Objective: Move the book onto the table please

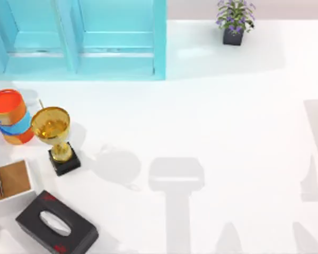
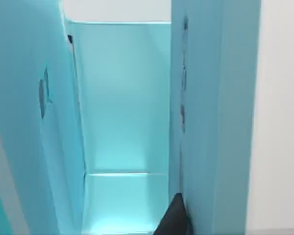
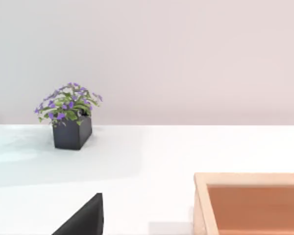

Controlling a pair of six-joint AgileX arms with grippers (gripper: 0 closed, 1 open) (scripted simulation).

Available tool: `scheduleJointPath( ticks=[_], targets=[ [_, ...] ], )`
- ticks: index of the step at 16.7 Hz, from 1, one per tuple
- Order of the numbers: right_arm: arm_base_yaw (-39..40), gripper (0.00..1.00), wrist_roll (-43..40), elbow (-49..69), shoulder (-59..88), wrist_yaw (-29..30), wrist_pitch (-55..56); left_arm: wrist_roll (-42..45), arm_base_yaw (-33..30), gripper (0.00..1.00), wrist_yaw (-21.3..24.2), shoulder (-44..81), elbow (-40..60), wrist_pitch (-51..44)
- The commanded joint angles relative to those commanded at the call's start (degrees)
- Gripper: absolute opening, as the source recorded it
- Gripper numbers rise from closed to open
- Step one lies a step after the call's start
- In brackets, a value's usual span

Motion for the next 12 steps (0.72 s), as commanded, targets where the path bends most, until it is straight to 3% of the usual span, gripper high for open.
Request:
scheduleJointPath(
  ticks=[7,12],
  targets=[
    [0.00,1.00,0.00,0.00,0.00,0.00,0.00,3.11,8.63,0.00,8.02,-32.11,-11.67,-18.07],
    [0.00,1.00,0.00,0.00,0.00,0.00,0.00,3.56,13.32,0.00,10.83,-41.72,-15.67,-24.94]
  ],
)
